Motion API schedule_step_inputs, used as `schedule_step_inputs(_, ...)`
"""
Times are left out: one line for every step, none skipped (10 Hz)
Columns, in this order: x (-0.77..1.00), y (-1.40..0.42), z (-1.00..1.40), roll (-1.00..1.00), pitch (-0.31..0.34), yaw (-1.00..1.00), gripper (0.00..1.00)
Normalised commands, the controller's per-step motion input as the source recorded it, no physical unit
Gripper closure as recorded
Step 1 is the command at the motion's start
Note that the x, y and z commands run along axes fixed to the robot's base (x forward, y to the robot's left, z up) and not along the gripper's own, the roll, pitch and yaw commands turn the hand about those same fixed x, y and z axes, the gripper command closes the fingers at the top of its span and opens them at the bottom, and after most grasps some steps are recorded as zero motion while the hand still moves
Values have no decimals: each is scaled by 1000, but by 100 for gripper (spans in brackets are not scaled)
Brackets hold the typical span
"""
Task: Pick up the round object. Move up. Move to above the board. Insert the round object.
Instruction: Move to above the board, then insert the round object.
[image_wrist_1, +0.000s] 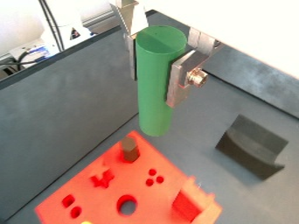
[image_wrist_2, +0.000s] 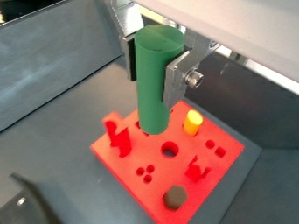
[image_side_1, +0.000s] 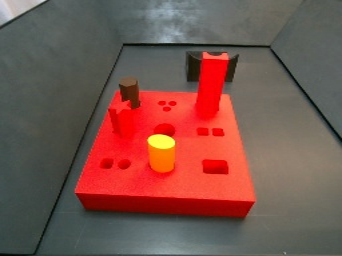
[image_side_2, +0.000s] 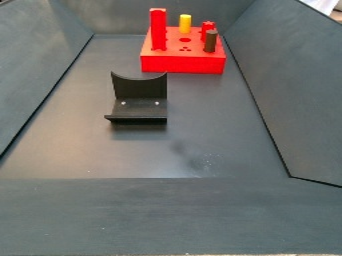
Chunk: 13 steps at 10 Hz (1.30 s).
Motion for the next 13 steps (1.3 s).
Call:
schedule_step_inputs(111, -337, 71, 10, 123, 4, 100)
schedule_step_inputs(0, 0, -20, 0, 0, 0, 100)
schedule_step_inputs(0, -20, -40, 0, -19, 0, 100)
schedule_step_inputs(0, -383, -609, 107, -83, 0, 100)
schedule_step_inputs(149, -366, -1000, 27, -6, 0, 100)
schedule_step_inputs(166, -374, -1000, 19, -10, 0, 100)
schedule_step_inputs(180, -360, -1000, 19, -13, 0, 100)
schedule_step_inputs(254, -231, -1000, 20, -14, -46, 100)
schedule_step_inputs(94, -63, -1000, 20, -1, -69, 100)
schedule_step_inputs(0, 0, -1000, 29, -1, -83, 100)
schedule_step_inputs(-137, 3, -1000, 63, -19, -49, 100)
schedule_step_inputs(-97, 0, -1000, 79, -66, -9, 100)
schedule_step_inputs(-43, 0, -1000, 100, -99, -34, 100)
